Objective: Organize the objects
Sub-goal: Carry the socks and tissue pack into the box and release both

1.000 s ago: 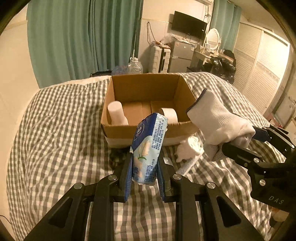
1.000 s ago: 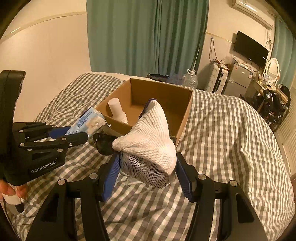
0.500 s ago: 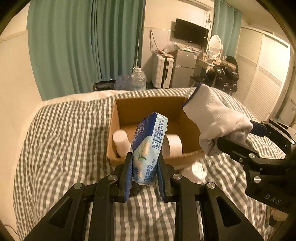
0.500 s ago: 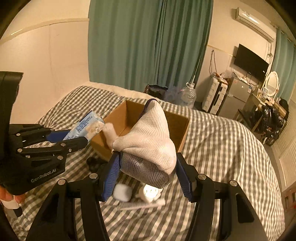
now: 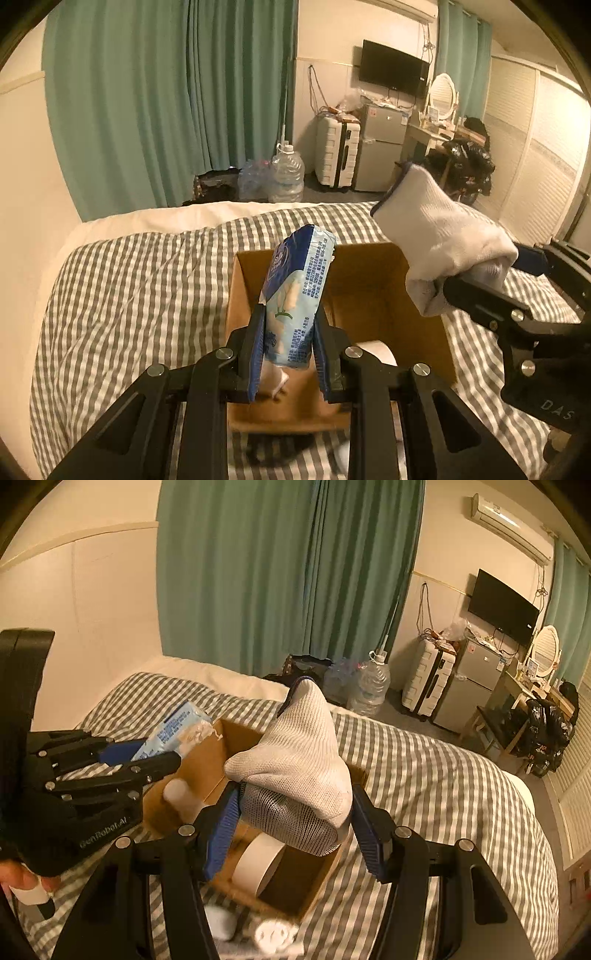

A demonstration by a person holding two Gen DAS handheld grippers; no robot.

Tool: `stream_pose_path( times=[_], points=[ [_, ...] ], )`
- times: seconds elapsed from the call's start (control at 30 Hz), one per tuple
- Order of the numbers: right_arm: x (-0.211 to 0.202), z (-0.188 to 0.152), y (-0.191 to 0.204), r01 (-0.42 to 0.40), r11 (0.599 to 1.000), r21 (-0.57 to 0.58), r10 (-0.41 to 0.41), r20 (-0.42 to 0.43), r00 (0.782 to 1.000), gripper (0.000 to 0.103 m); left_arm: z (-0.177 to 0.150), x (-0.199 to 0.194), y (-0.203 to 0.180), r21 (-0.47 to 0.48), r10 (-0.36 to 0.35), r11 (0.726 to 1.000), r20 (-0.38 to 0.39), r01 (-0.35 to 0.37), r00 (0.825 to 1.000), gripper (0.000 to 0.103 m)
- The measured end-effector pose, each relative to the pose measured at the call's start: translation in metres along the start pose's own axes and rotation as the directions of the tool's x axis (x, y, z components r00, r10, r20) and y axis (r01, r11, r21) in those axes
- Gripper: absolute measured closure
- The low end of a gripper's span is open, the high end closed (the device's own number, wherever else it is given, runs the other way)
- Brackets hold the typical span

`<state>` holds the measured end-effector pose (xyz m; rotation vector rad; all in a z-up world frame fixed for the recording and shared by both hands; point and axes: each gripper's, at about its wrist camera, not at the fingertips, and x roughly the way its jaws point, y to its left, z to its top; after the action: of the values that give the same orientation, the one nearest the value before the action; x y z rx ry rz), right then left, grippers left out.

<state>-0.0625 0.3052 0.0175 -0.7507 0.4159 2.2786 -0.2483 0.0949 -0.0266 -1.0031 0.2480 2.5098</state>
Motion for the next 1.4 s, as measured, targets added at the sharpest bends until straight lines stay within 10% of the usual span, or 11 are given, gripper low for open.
stream_pose_path(
  times=[0.7,0.9,1.4],
  points=[
    [0.104,-0.022,-0.015,-0.009,1.0,0.028,0.012,-0.135,0.991,0.042,-0.02,0.099,-0.007,0.069,-0.015,0.997,-0.168,0.027,0.986,0.073],
    [0.077,-0.022,-0.019,-0.006,0.998,0.069,0.012,-0.088,0.996,0.027,-0.02,0.063,-0.01,0.087,0.011,0.996,-0.102,-0.002,0.995,0.022],
    [-0.06,0.003,-0.021,0.099,0.99,0.1,-0.105,0.063,0.992,0.003,-0.003,-0.064,-0.003,0.076,0.048,0.996,0.075,-0.054,0.996,0.003]
  ],
)
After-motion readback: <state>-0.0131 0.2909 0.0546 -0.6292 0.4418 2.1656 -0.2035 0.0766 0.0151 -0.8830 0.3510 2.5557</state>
